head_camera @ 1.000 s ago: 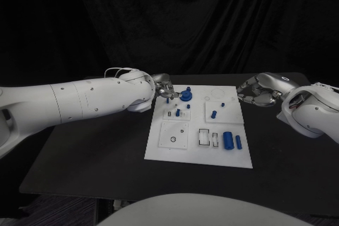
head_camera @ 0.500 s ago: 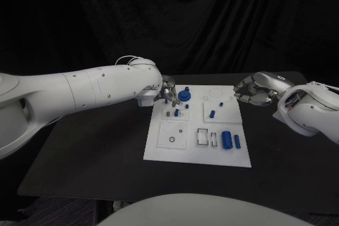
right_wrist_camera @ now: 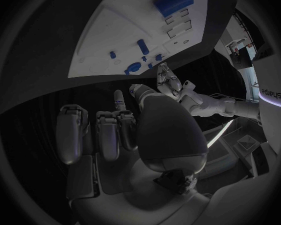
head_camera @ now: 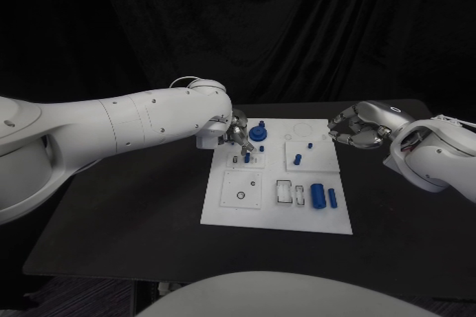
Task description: Assemble the parts on the task board
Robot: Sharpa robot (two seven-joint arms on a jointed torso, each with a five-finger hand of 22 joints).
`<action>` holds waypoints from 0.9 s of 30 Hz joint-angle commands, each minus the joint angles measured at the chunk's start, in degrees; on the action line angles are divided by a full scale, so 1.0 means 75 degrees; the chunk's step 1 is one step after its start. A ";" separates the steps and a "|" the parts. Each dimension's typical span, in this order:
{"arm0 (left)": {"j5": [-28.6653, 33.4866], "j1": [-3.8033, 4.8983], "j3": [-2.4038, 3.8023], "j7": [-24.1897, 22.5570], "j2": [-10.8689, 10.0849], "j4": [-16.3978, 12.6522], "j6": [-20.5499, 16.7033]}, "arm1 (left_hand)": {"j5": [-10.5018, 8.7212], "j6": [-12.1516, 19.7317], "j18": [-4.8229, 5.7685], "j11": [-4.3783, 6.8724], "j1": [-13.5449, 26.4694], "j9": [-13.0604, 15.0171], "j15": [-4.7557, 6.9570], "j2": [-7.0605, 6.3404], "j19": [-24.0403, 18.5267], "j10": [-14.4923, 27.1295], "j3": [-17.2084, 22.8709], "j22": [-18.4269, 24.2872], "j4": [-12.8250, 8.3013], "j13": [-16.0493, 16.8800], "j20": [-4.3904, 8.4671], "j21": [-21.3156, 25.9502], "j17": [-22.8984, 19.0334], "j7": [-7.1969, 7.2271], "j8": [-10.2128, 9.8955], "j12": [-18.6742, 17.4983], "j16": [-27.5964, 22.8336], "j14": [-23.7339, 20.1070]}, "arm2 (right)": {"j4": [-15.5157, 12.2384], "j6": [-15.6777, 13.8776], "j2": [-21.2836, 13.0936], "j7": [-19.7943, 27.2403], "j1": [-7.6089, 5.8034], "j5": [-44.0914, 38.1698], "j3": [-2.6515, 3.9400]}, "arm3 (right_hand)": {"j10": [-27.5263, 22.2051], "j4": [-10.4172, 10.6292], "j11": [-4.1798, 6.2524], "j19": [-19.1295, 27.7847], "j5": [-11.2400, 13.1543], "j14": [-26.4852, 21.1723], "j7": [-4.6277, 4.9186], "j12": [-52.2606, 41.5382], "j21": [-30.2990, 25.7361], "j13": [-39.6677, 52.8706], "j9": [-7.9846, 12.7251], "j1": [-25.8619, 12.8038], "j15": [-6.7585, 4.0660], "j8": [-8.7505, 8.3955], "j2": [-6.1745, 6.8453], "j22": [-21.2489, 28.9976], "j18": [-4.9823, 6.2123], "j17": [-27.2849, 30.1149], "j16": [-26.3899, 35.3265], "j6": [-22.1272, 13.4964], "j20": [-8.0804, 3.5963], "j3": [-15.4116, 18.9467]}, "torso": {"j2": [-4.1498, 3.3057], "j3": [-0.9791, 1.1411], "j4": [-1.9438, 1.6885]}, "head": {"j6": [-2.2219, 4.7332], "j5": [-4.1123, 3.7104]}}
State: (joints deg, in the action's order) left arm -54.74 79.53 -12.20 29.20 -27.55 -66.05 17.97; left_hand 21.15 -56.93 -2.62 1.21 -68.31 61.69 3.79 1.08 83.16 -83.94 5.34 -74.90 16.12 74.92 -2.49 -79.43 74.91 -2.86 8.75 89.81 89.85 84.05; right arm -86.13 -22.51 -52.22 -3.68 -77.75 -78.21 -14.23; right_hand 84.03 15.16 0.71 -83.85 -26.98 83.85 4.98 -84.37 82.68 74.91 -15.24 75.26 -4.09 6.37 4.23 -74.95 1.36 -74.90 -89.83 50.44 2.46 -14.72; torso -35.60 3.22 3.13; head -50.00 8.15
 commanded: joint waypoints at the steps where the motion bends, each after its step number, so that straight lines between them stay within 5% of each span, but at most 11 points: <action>1: 0.0109 0.0024 0.0006 0.0109 0.0028 0.0006 0.0086 | -0.0028 -0.0070 -0.0027 -0.0036 -0.0084 -0.0012 -0.0001 -0.0002 0.0052 -0.0809 0.0050 -0.1303 0.0003 0.2011 -0.0016 -0.0050 0.2012 -0.0011 -0.0028 0.0026 0.0020 0.0794 | -0.0028 -0.0173 -0.0019 -0.0031 0.0015 -0.0008 0.0006 | 0.0075 0.0004 -0.0044 -0.0213 -0.0035 0.0820 0.0014 0.0013 -0.0022 0.0966 0.0008 0.0001 0.0055 -0.0027 -0.0071 -0.1658 0.0081 -0.2013 -0.0022 0.0057 0.0045 -0.0050 | -0.0011 0.0002 0.0007 | 0.0001 0.0010; 9: 0.0110 0.0017 0.0006 0.0104 0.0084 0.0090 0.0040 | -0.0161 -0.0129 -0.0027 -0.0042 -0.0042 -0.0051 -0.0006 -0.0004 0.0057 -0.0809 0.0052 -0.1309 0.0023 0.2011 -0.0022 -0.0048 0.2012 -0.0019 -0.0052 0.0026 0.0020 0.0794 | -0.0046 -0.0187 -0.0021 -0.0021 0.0015 -0.0008 0.0006 | 0.0075 0.0004 -0.0044 -0.0213 -0.0035 0.0820 0.0014 0.0013 -0.0022 0.0966 0.0008 0.0001 0.0055 -0.0027 -0.0071 -0.1658 0.0081 -0.2013 -0.0022 0.0057 0.0045 -0.0050 | -0.0023 -0.0006 0.0015 | 0.0001 0.0037; 15: 0.0110 0.0009 0.0005 0.0042 0.0132 0.0140 -0.0063 | -0.1034 -0.0213 -0.0034 -0.0070 0.0312 -0.0048 -0.0030 0.0056 0.0050 -0.0809 -0.0097 -0.1321 0.0053 0.2011 -0.0048 -0.0011 0.2012 -0.0047 -0.0095 0.0026 0.0020 0.0794 | -0.0055 -0.0191 -0.0027 -0.0017 0.0015 -0.0008 0.0006 | 0.0075 0.0004 -0.0044 -0.0213 -0.0035 0.0820 0.0014 0.0013 -0.0022 0.0966 0.0008 0.0001 0.0055 -0.0027 -0.0071 -0.1658 0.0081 -0.2013 -0.0022 0.0057 0.0045 -0.0050 | -0.0015 -0.0008 -0.0019 | 0.0001 -0.0012; 22: 0.0110 -0.0001 0.0005 -0.0003 0.0152 0.0211 -0.0123 | -0.1115 -0.0169 -0.0048 -0.0087 0.0383 0.0003 -0.0045 0.0075 0.0016 -0.0809 -0.0139 -0.1302 0.0047 0.2011 -0.0059 0.0047 0.2012 -0.0063 -0.0098 0.0026 0.0020 0.0794 | -0.0046 -0.0178 -0.0031 -0.0021 0.0015 -0.0009 0.0006 | 0.0072 0.0002 -0.0040 -0.0216 -0.0034 0.0820 0.0011 0.0017 -0.0019 0.0959 0.0013 -0.0002 0.0053 -0.0030 -0.0071 -0.1659 0.0081 -0.2013 -0.0022 0.0065 0.0044 -0.0053 | -0.0006 -0.0003 -0.0004 | 0.0001 0.0009; 27: 0.0110 -0.0009 0.0004 0.0004 0.0164 0.0253 -0.0119 | -0.1100 -0.0038 -0.0051 -0.0077 0.0369 0.0546 -0.0045 0.0113 0.0009 -0.0809 -0.0196 -0.1322 0.0017 0.2011 -0.0068 0.0068 0.2012 -0.0044 0.0199 0.0026 0.0020 0.0794 | -0.0043 -0.0171 -0.0013 -0.0015 0.0015 -0.0009 0.0006 | 0.0072 0.0002 -0.0040 -0.0216 -0.0034 0.0820 0.0011 0.0017 -0.0019 0.0959 0.0013 -0.0002 0.0053 -0.0030 -0.0071 -0.1659 0.0081 -0.2013 -0.0022 0.0065 0.0044 -0.0053 | -0.0002 -0.0008 0.0005 | 0.0001 0.0019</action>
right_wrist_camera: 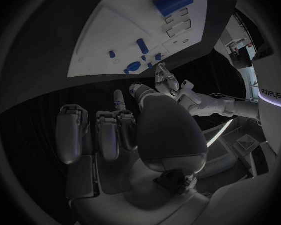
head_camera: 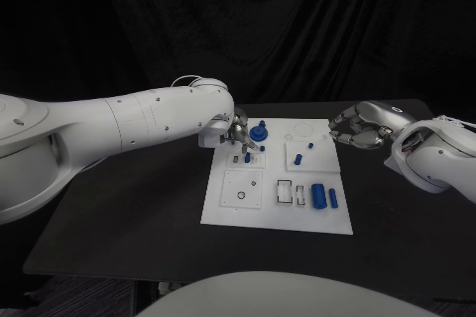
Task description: Assemble the parts on the task board
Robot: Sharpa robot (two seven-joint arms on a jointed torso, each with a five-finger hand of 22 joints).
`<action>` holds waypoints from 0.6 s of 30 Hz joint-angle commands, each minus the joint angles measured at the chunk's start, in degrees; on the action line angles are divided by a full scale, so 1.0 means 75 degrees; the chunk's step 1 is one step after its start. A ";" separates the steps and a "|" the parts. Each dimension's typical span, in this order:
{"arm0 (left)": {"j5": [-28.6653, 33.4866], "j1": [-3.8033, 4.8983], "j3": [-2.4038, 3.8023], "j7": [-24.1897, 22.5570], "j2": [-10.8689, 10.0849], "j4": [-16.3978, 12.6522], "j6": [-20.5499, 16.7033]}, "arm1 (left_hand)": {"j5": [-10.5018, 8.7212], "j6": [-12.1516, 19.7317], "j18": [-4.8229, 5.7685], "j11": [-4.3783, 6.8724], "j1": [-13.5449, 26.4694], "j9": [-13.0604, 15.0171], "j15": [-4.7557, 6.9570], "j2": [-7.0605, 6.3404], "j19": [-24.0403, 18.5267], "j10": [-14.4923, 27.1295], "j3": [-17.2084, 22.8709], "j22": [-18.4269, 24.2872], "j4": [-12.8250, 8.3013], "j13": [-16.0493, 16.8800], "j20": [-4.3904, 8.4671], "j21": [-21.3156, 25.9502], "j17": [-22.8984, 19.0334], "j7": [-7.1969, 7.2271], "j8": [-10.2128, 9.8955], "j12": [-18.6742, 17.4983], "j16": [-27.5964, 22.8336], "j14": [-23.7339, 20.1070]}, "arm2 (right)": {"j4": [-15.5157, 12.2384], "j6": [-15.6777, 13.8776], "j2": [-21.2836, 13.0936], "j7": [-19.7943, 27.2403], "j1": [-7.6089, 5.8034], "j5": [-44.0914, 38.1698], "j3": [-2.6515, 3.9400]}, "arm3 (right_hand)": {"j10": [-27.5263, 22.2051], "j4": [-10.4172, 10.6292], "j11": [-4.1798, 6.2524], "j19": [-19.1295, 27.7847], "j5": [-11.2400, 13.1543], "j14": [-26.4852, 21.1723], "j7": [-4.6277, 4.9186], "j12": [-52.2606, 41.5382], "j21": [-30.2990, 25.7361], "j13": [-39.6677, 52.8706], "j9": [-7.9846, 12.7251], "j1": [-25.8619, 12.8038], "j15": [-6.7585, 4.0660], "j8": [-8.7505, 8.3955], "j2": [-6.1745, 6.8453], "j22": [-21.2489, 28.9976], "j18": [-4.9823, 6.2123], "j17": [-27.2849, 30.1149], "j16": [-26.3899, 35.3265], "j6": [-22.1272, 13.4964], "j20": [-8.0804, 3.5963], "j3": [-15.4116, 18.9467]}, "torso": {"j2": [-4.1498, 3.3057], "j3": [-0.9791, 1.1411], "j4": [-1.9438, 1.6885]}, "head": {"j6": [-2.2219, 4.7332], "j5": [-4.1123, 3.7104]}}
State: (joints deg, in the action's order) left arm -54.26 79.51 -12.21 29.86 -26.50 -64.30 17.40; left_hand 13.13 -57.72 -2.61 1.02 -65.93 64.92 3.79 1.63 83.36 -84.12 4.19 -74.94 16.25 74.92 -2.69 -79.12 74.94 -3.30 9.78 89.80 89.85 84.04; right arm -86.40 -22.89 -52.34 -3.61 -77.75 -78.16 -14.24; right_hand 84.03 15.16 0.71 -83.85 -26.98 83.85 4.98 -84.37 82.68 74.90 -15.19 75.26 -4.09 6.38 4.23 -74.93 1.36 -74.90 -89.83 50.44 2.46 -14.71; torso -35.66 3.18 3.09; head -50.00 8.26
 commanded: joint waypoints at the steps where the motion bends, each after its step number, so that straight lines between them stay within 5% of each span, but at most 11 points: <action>1: 0.0046 -0.0008 0.0005 -0.0082 0.0027 0.0026 -0.0042 | -0.0027 0.0077 -0.0051 -0.0052 0.0053 0.0155 -0.0044 0.0046 -0.0015 -0.0784 -0.0046 -0.1321 0.0000 0.2011 -0.0040 0.0024 0.2008 0.0017 0.0083 0.0026 0.0020 0.0794 | -0.0006 -0.0119 0.0005 -0.0024 0.0015 -0.0015 0.0006 | 0.0072 0.0003 -0.0041 -0.0216 -0.0034 0.0820 0.0010 0.0017 -0.0020 0.0960 0.0007 -0.0002 0.0053 -0.0030 -0.0071 -0.1662 0.0081 -0.2013 -0.0022 0.0065 0.0044 -0.0053 | 0.0005 -0.0002 0.0015 | 0.0001 0.0007; 6: 0.0046 -0.0014 0.0005 -0.0057 0.0037 0.0065 -0.0025 | -0.0002 0.0160 -0.0053 -0.0033 0.0031 0.0558 -0.0030 0.0065 -0.0015 -0.0784 -0.0081 -0.1337 -0.0008 0.2011 -0.0030 0.0040 0.2008 0.0042 0.0311 0.0026 0.0020 0.0794 | 0.0002 -0.0112 0.0011 -0.0025 0.0015 -0.0015 0.0006 | 0.0072 0.0003 -0.0041 -0.0216 -0.0034 0.0820 0.0010 0.0017 -0.0020 0.0960 0.0007 -0.0002 0.0053 -0.0030 -0.0071 -0.1662 0.0081 -0.2013 -0.0022 0.0065 0.0044 -0.0053 | 0.0007 -0.0001 0.0003 | 0.0001 0.0003; 18: 0.0046 -0.0055 0.0005 -0.0009 0.0088 0.0240 0.0090 | 0.0093 0.0298 -0.0060 -0.0033 -0.0016 0.0753 -0.0029 0.0088 -0.0032 -0.0784 -0.0072 -0.1335 -0.0021 0.2011 -0.0026 0.0078 0.2008 0.0038 0.0368 0.0026 0.0020 0.0794 | 0.0002 -0.0102 0.0019 -0.0031 0.0015 -0.0015 0.0006 | 0.0071 -0.0002 -0.0038 -0.0212 -0.0034 0.0820 0.0009 0.0020 -0.0027 0.0955 0.0011 0.0000 0.0051 -0.0034 -0.0070 -0.1660 0.0083 -0.2013 -0.0022 0.0068 0.0043 -0.0057 | 0.0007 0.0000 0.0006 | 0.0001 -0.0004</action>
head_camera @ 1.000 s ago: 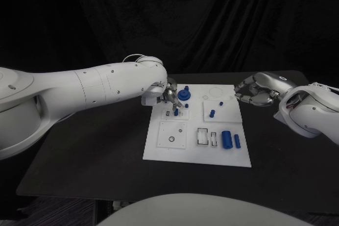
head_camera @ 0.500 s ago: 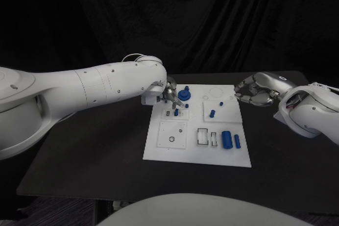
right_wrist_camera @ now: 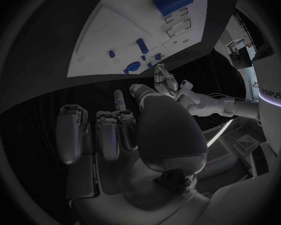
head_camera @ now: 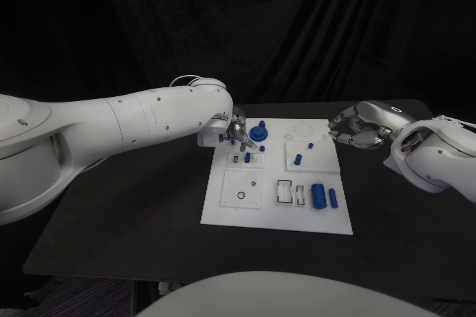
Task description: Assemble the parts on the task board
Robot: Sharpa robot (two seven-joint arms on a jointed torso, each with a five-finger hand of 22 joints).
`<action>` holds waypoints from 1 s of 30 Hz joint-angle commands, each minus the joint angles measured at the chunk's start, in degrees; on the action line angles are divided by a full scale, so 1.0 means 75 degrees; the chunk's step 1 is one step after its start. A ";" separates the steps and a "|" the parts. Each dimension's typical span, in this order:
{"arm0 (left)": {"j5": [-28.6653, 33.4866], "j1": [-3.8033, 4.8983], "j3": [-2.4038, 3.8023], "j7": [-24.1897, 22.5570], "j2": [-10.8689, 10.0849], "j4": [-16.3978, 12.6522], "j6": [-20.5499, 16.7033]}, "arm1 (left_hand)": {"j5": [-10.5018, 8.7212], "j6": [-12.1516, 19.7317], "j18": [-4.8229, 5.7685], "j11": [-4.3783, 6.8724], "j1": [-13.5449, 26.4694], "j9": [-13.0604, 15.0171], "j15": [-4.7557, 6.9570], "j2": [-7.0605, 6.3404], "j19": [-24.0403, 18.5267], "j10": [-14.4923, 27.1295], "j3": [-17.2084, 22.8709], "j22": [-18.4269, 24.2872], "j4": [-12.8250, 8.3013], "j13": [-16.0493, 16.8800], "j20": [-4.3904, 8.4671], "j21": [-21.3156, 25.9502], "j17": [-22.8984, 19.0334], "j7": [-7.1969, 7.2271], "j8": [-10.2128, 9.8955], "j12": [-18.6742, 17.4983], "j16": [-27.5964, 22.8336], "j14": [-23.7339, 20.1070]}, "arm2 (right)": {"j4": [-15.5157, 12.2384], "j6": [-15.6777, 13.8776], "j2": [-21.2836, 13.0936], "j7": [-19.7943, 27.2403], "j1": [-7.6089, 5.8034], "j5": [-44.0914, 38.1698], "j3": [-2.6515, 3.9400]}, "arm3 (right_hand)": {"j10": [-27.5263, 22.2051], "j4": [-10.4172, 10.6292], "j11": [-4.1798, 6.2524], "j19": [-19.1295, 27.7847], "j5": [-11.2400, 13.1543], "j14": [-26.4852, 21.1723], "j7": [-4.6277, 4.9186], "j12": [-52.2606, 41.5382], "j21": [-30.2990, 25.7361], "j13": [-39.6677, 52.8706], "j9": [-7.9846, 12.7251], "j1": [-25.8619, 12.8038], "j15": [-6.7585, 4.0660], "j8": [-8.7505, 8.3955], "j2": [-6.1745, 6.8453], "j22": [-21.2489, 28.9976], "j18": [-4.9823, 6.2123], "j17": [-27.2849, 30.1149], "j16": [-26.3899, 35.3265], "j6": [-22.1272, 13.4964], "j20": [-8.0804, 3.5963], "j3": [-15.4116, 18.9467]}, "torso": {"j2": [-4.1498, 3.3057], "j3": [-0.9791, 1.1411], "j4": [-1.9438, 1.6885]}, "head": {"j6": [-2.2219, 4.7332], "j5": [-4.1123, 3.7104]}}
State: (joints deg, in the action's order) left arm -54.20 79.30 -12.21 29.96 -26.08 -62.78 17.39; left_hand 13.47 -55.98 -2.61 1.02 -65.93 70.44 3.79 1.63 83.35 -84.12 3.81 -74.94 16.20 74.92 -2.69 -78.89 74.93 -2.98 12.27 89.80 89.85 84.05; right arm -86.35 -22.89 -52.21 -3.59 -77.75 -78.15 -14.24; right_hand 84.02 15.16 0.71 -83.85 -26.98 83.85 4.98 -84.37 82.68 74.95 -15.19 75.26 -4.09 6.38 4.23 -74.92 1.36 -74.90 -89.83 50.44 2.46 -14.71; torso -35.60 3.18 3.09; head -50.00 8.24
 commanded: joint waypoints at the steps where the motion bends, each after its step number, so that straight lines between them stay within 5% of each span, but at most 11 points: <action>1: 0.0039 -0.0034 0.0006 -0.0023 0.0038 0.0051 0.0099 | 0.0054 0.0075 -0.0060 -0.0033 -0.0020 0.0025 -0.0029 0.0088 -0.0031 -0.0785 -0.0020 -0.1336 -0.0015 0.2011 -0.0027 0.0049 0.2010 -0.0006 0.0036 0.0026 0.0020 0.0794 | -0.0005 -0.0100 0.0001 -0.0035 0.0015 -0.0017 0.0006 | 0.0071 -0.0002 -0.0038 -0.0212 -0.0034 0.0820 0.0009 0.0020 -0.0027 0.0949 0.0012 0.0000 0.0051 -0.0034 -0.0070 -0.1661 0.0082 -0.2013 -0.0023 0.0068 0.0043 -0.0057 | -0.0002 0.0002 0.0006 | 0.0001 0.0002; 30: 0.0039 -0.0303 0.0006 -0.0171 0.0206 0.0397 0.0172 | 0.0255 0.0201 -0.0066 -0.0053 -0.0113 -0.0012 -0.0044 0.0143 -0.0054 -0.0785 0.0056 -0.1338 -0.0025 0.2011 -0.0036 0.0093 0.2010 -0.0029 -0.0088 0.0026 0.0020 0.0794 | 0.0002 -0.0071 0.0021 -0.0048 0.0015 -0.0017 0.0006 | 0.0074 -0.0007 -0.0037 -0.0213 -0.0034 0.0820 0.0009 0.0018 -0.0026 0.0952 0.0015 0.0003 0.0050 -0.0037 -0.0070 -0.1661 0.0082 -0.2013 -0.0023 0.0071 0.0042 -0.0061 | 0.0002 0.0008 -0.0003 | 0.0001 0.0000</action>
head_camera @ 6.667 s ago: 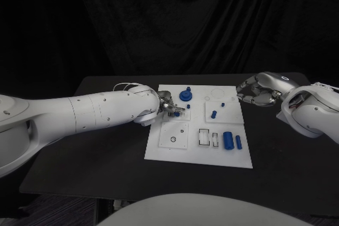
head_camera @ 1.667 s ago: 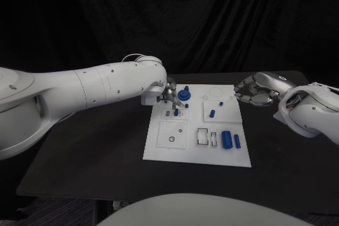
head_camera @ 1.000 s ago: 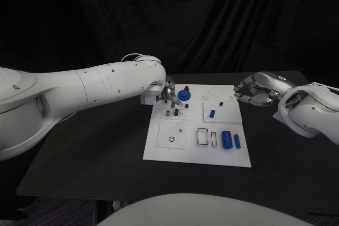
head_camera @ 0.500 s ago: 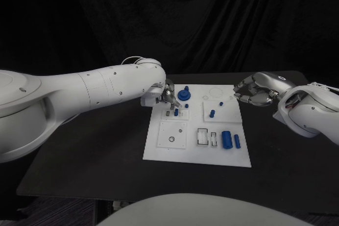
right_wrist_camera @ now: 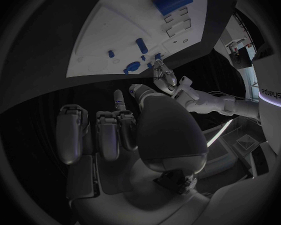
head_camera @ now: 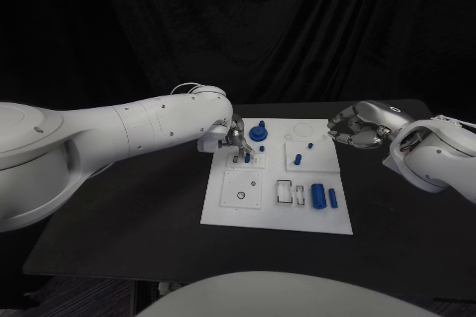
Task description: Assemble the parts on the task board
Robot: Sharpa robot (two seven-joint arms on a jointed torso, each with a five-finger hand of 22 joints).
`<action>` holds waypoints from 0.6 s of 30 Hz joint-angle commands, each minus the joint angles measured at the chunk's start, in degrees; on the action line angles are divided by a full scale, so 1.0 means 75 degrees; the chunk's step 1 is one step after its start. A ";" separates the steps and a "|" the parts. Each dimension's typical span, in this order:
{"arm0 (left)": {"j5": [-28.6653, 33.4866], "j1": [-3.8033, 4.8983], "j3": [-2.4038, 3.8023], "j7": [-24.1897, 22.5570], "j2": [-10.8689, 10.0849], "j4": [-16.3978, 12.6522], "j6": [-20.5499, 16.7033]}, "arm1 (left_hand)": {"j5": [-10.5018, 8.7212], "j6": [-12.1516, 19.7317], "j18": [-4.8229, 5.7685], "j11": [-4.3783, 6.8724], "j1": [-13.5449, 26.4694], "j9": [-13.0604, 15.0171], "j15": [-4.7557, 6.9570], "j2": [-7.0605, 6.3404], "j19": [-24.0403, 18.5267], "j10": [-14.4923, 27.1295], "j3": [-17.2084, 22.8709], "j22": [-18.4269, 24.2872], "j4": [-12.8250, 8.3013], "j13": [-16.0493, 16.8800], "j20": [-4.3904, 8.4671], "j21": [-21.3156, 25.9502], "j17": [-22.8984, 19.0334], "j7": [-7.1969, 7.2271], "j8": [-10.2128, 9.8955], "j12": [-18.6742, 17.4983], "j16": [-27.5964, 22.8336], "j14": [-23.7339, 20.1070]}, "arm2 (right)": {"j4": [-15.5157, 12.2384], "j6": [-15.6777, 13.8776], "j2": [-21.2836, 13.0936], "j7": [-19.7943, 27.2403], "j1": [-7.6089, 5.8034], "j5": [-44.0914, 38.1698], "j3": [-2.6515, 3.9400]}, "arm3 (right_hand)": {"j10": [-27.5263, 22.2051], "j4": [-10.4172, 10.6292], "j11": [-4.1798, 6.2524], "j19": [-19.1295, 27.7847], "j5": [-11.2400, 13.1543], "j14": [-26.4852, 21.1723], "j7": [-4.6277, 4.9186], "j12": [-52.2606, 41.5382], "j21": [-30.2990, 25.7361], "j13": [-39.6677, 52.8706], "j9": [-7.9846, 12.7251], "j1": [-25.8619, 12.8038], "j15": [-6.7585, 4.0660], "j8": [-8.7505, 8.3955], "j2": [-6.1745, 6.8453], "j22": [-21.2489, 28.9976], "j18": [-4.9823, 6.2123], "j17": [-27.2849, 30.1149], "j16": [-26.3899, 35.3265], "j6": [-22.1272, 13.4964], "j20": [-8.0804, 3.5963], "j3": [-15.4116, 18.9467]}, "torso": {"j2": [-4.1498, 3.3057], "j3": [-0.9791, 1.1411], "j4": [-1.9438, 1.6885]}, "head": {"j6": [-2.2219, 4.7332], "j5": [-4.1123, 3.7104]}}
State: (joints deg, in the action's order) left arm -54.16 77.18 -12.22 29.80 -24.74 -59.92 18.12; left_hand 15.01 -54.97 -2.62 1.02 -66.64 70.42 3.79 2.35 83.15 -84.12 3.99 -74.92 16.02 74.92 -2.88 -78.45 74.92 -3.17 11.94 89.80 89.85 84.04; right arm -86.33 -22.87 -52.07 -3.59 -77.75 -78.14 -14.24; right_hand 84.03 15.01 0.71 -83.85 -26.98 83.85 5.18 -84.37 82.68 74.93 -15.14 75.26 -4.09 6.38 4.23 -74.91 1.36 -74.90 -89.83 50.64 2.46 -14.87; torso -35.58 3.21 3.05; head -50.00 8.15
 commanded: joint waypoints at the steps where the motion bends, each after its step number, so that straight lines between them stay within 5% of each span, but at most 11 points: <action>1: 0.0034 -0.0025 0.0007 -0.0153 0.0031 0.0023 0.0083 | 0.0049 0.0066 -0.0066 -0.0053 -0.0017 -0.0010 -0.0043 0.0048 -0.0027 -0.0784 0.0033 -0.1340 -0.0002 0.2011 -0.0010 0.0034 0.2011 -0.0004 -0.0044 0.0026 0.0020 0.0794 | -0.0001 -0.0071 0.0004 -0.0049 0.0015 -0.0018 0.0006 | 0.0074 0.0014 -0.0037 -0.0214 -0.0034 0.0820 -0.0018 0.0018 -0.0026 0.0954 0.0008 0.0003 0.0050 -0.0037 -0.0070 -0.1663 0.0082 -0.2013 -0.0023 0.0045 0.0042 -0.0040 | 0.0001 0.0001 0.0003 | 0.0001 0.0009; 5: 0.0034 -0.0041 0.0007 -0.0168 0.0043 0.0039 0.0102 | 0.0098 0.0064 -0.0069 -0.0056 -0.0036 -0.0039 -0.0047 0.0051 -0.0036 -0.0784 0.0050 -0.1337 -0.0006 0.2011 -0.0013 0.0050 0.2011 -0.0006 -0.0073 0.0026 0.0020 0.0794 | 0.0000 -0.0066 0.0007 -0.0054 0.0015 -0.0018 0.0006 | 0.0074 0.0014 -0.0037 -0.0214 -0.0034 0.0820 -0.0018 0.0018 -0.0026 0.0954 0.0008 0.0003 0.0050 -0.0037 -0.0070 -0.1663 0.0082 -0.2013 -0.0023 0.0045 0.0042 -0.0040 | 0.0001 0.0000 0.0010 | 0.0001 0.0026; 18: 0.0034 -0.0079 0.0007 -0.0262 0.0082 0.0119 0.0117 | 0.0990 -0.0015 -0.0083 -0.0061 -0.0259 -0.0322 -0.0057 -0.0027 -0.0074 -0.0784 0.0306 -0.1352 -0.0086 0.2011 -0.0025 0.0130 0.2011 -0.0009 -0.0310 0.0026 0.0020 0.0794 | 0.0008 -0.0040 0.0023 -0.0084 0.0016 -0.0018 0.0006 | 0.0062 -0.0005 -0.0036 -0.0205 -0.0035 0.0820 -0.0018 0.0033 -0.0043 0.0931 0.0017 0.0018 0.0047 -0.0045 -0.0071 -0.1657 0.0086 -0.2013 -0.0023 0.0054 0.0040 -0.0055 | 0.0004 0.0005 0.0000 | 0.0001 0.0022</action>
State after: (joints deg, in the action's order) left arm -54.15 76.74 -12.21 29.21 -24.29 -59.11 18.29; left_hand 22.27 -54.97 -2.61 0.82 -67.93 68.08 3.79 2.23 82.94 -83.91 6.06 -74.92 15.39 74.92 -3.09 -77.75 74.91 -3.17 9.98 89.80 89.85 84.05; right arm -86.28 -22.84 -51.91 -3.62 -77.75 -78.14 -14.24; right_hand 84.03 15.01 0.71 -83.85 -26.98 83.85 5.18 -84.37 82.68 74.92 -15.08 75.26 -4.09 6.38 4.23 -74.90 1.36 -74.90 -89.83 50.64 2.46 -14.87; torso -35.58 3.22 3.07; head -50.00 8.22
